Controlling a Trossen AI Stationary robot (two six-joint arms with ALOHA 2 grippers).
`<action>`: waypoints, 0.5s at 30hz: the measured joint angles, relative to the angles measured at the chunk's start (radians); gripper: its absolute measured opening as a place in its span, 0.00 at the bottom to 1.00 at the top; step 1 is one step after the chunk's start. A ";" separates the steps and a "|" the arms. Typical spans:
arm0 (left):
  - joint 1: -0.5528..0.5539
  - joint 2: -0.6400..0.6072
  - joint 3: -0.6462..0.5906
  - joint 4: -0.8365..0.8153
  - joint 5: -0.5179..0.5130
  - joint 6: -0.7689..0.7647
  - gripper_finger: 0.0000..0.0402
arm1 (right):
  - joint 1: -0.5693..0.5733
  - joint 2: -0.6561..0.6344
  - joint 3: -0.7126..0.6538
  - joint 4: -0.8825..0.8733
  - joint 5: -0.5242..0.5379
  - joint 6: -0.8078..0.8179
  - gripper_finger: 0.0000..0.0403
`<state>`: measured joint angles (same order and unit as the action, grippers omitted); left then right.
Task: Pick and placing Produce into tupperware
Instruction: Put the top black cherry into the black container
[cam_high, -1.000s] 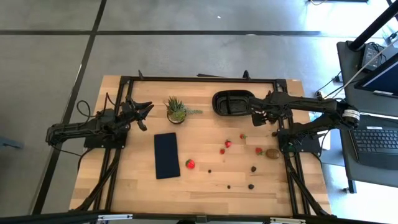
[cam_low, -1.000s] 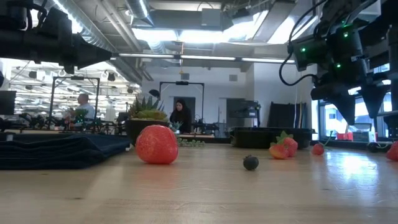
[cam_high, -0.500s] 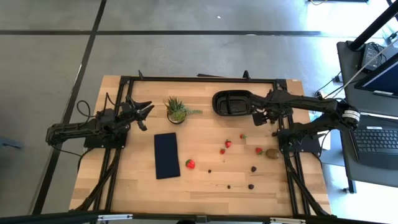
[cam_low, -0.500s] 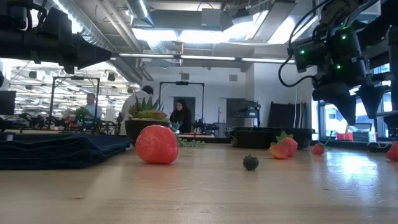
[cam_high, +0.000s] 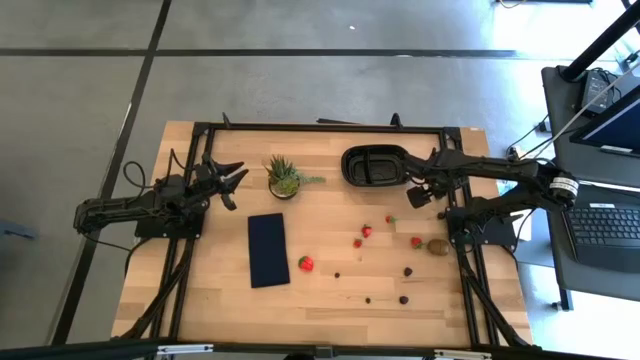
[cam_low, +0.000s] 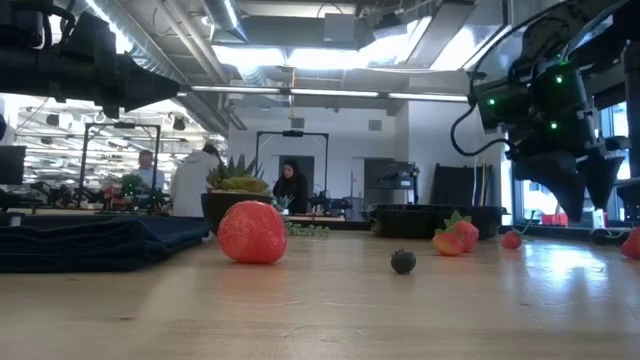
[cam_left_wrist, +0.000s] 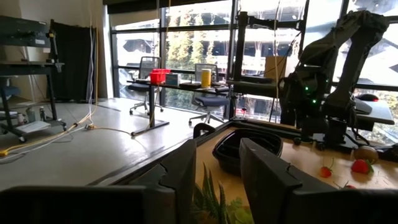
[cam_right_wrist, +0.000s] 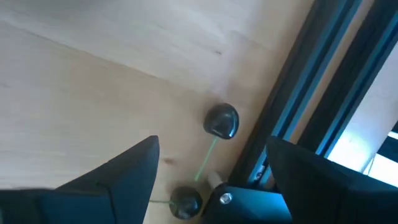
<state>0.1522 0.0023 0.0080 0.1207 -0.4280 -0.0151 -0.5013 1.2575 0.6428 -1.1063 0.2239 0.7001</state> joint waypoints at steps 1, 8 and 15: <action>0.000 0.000 0.000 0.000 -0.001 0.000 0.29 | 0.000 0.000 -0.008 0.020 0.002 0.002 0.74; 0.000 0.000 0.000 0.000 -0.001 0.001 0.27 | -0.002 0.004 -0.044 0.068 0.003 0.039 0.74; 0.000 0.000 0.000 0.000 -0.002 0.002 0.23 | -0.047 0.005 -0.067 0.096 0.011 -0.018 0.74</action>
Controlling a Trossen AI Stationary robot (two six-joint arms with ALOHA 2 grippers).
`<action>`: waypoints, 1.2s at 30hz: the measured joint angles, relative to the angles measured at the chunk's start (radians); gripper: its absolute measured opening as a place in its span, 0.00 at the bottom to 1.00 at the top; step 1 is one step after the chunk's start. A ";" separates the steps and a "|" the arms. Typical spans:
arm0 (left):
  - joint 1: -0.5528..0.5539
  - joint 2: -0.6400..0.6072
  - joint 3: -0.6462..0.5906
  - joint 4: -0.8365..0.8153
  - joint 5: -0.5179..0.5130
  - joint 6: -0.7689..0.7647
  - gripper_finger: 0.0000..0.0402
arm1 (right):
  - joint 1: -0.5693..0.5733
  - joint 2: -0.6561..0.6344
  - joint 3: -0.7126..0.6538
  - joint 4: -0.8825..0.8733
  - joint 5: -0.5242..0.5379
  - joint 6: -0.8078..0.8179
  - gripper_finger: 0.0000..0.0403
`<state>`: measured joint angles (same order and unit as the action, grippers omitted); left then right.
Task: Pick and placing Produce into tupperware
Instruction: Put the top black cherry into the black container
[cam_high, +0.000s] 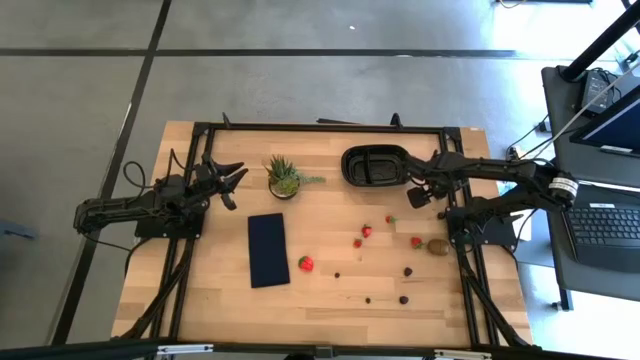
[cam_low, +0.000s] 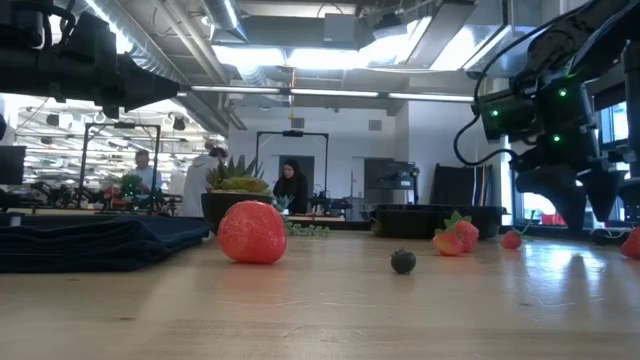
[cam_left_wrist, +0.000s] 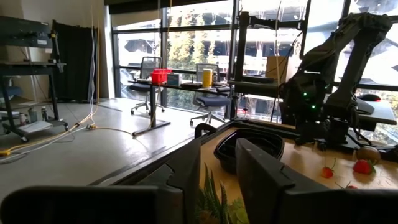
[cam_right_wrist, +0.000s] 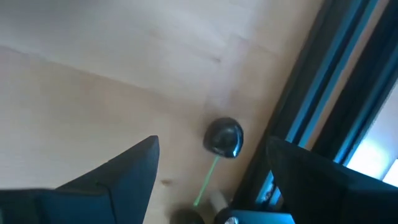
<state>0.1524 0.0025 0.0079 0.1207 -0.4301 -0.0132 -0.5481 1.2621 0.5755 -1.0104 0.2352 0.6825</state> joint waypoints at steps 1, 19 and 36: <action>0.000 0.000 0.000 0.000 0.000 0.000 0.23 | -0.008 0.000 -0.003 0.004 0.000 -0.006 0.74; 0.000 0.000 0.000 0.000 0.000 0.024 0.15 | -0.048 0.028 -0.012 0.019 -0.023 0.015 0.74; 0.000 0.000 0.000 0.000 0.000 0.026 0.09 | -0.048 0.124 -0.007 0.037 -0.038 0.020 0.74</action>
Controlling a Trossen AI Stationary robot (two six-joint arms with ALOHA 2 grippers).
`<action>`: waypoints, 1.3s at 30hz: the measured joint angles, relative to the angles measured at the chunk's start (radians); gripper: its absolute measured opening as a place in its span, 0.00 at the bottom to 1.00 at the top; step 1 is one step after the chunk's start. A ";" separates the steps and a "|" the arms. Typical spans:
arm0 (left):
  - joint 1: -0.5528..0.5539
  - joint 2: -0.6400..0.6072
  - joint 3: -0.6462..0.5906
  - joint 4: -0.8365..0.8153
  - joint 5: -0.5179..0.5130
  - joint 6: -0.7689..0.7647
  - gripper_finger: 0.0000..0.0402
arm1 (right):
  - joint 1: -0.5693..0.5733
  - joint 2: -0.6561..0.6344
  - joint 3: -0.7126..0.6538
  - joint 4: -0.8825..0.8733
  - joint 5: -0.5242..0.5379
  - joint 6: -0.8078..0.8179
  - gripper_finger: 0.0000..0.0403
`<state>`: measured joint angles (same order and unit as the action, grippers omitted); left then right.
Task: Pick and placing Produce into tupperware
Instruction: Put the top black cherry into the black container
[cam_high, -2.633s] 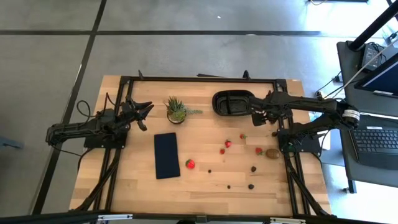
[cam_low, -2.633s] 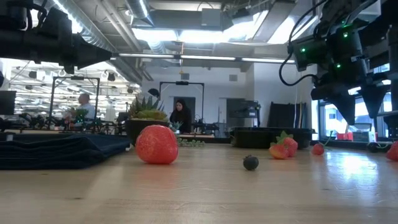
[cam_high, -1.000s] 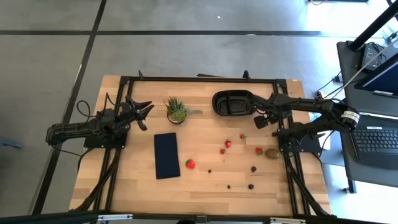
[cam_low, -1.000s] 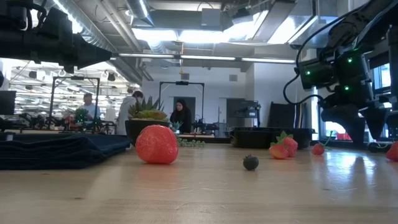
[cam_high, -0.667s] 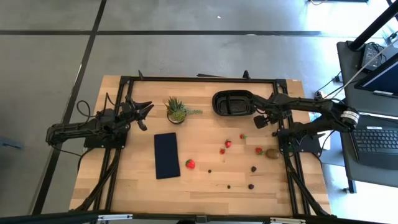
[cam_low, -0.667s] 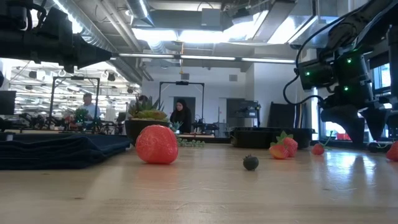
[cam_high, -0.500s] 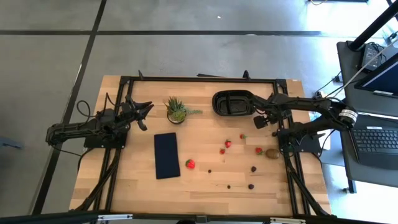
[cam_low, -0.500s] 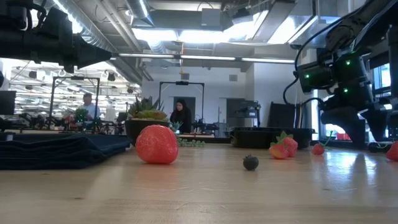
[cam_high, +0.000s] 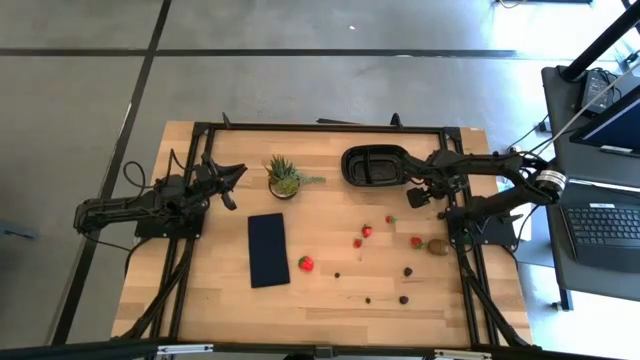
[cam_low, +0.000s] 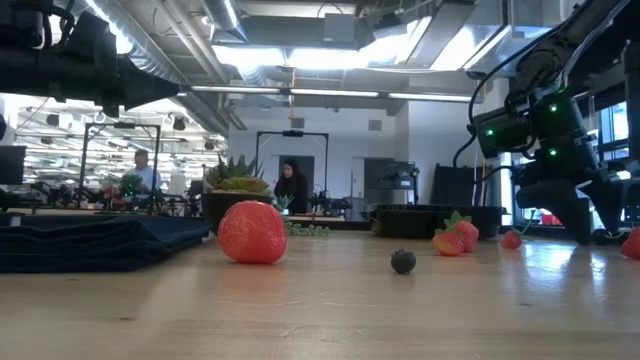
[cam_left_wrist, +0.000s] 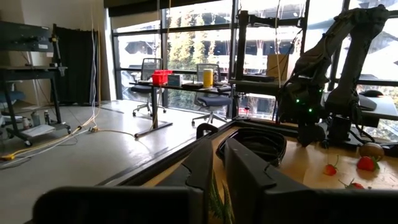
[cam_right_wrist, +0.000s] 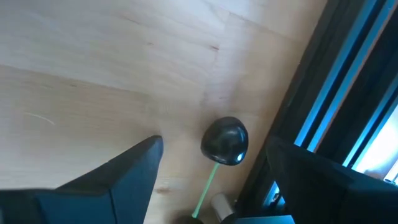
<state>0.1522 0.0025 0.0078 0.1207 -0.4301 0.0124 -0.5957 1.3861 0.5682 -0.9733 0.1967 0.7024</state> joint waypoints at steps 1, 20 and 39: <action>0.000 0.000 0.000 0.000 0.000 0.000 0.08 | 0.000 0.000 0.000 0.000 0.000 0.002 0.74; 0.000 0.000 0.000 0.000 0.000 0.000 0.00 | -0.005 0.001 -0.003 0.008 -0.043 0.023 0.74; 0.000 0.000 0.000 0.000 0.000 0.000 0.10 | -0.013 0.002 -0.003 0.023 -0.065 0.018 0.61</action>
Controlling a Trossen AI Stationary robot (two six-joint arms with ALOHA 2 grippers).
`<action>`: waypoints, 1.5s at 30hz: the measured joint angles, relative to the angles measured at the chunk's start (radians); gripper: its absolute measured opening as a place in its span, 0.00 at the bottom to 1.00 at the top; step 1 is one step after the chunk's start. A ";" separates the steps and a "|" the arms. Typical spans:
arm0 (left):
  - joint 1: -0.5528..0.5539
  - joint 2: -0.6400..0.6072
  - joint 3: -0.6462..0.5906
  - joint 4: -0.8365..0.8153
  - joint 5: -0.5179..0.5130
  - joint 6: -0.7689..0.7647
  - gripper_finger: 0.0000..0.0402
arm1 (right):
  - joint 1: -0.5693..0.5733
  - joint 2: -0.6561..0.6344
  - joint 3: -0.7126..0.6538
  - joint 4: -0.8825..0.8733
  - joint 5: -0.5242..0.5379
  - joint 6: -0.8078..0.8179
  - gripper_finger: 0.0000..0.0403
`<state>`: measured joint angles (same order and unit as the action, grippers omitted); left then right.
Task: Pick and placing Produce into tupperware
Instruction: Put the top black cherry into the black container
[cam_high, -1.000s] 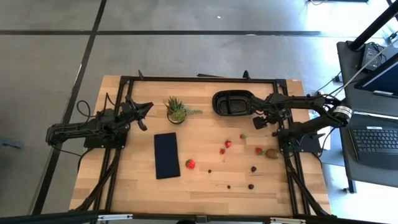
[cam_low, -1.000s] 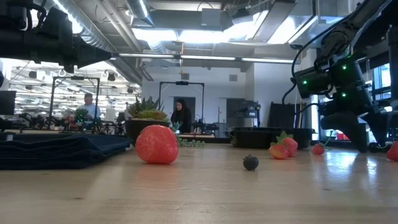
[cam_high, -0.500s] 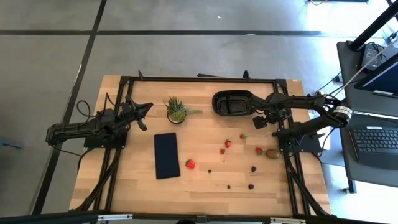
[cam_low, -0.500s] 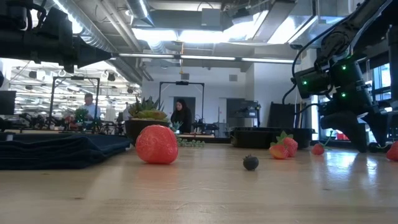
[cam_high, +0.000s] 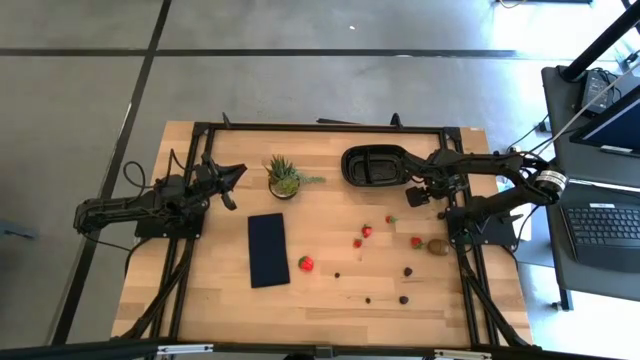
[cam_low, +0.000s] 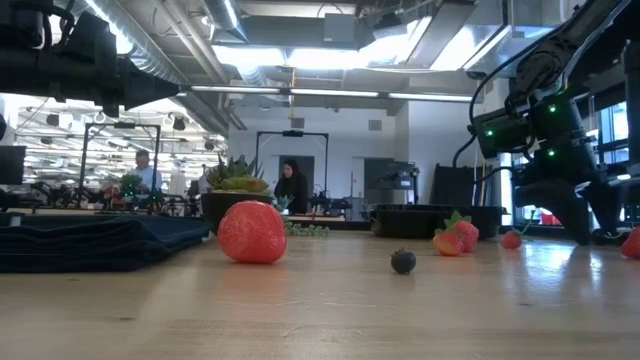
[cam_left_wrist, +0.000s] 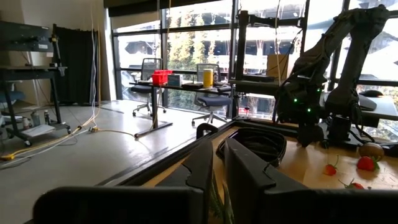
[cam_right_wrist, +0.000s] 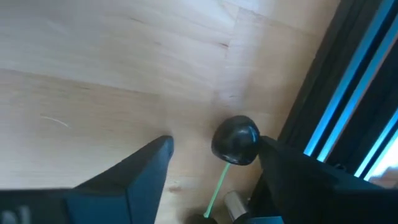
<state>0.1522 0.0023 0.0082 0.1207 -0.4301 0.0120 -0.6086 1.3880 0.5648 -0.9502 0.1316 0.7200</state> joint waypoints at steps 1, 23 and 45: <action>0.000 0.000 0.000 0.000 0.000 0.000 0.10 | 0.000 0.000 0.000 0.002 -0.002 0.001 0.59; 0.000 0.000 0.000 0.000 0.000 0.000 0.12 | 0.000 0.001 -0.001 0.024 0.001 -0.013 0.50; 0.000 0.000 0.000 0.000 0.000 0.000 0.01 | 0.000 0.000 -0.001 0.025 0.002 -0.022 0.50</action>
<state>0.1524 0.0022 0.0082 0.1208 -0.4297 0.0120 -0.6083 1.3884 0.5636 -0.9249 0.1340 0.6983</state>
